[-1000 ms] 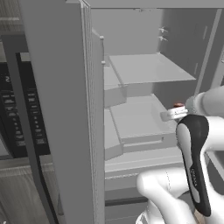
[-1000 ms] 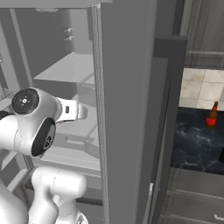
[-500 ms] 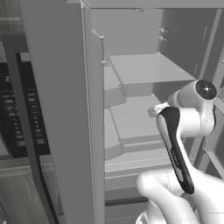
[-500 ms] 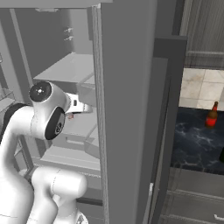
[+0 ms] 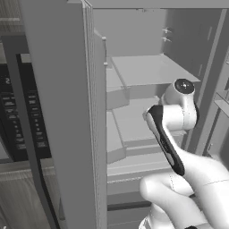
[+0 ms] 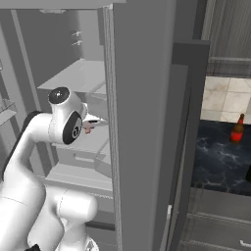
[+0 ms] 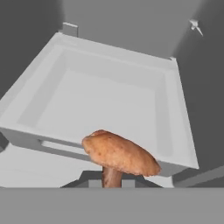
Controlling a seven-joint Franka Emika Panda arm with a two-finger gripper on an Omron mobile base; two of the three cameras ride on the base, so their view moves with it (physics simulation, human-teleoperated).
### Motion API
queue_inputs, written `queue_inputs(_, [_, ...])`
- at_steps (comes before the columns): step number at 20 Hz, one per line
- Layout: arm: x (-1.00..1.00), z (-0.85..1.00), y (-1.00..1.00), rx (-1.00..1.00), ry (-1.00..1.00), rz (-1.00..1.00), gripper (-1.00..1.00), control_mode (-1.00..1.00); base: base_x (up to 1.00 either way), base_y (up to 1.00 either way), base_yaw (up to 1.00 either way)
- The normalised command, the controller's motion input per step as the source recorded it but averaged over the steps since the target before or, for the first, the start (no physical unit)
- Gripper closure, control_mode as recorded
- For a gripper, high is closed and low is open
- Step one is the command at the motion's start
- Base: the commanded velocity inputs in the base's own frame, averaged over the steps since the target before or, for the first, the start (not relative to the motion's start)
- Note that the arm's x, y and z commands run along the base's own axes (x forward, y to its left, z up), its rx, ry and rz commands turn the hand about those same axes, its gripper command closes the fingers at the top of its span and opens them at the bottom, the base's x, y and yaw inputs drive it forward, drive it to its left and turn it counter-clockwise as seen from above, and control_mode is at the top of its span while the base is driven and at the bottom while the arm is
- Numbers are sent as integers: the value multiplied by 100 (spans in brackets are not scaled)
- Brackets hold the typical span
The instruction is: Place the beers on the top shelf of the fridge to keep them out of children's reach, and place the mushroom on lower shelves for easy access.
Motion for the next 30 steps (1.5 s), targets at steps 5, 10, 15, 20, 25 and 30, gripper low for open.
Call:
queue_inputs(5, [41, -54, 0, -3, 0, 0, 100, -100, 0, 0, 0])
queue_inputs(10, [47, -31, 0, -1, 0, 0, 100, -100, 0, 0, 0])
queue_inputs(15, [45, -32, 0, 0, 0, 0, 100, -100, 0, 0, 0])
queue_inputs(20, [41, -41, 0, -1, 0, 0, 100, -100, 0, 0, 0])
queue_inputs(25, [49, -43, 0, -1, 3, 0, 100, -100, 0, 0, 0])
queue_inputs(30, [53, -28, 0, 0, 3, 0, 100, -100, 0, 0, 0])
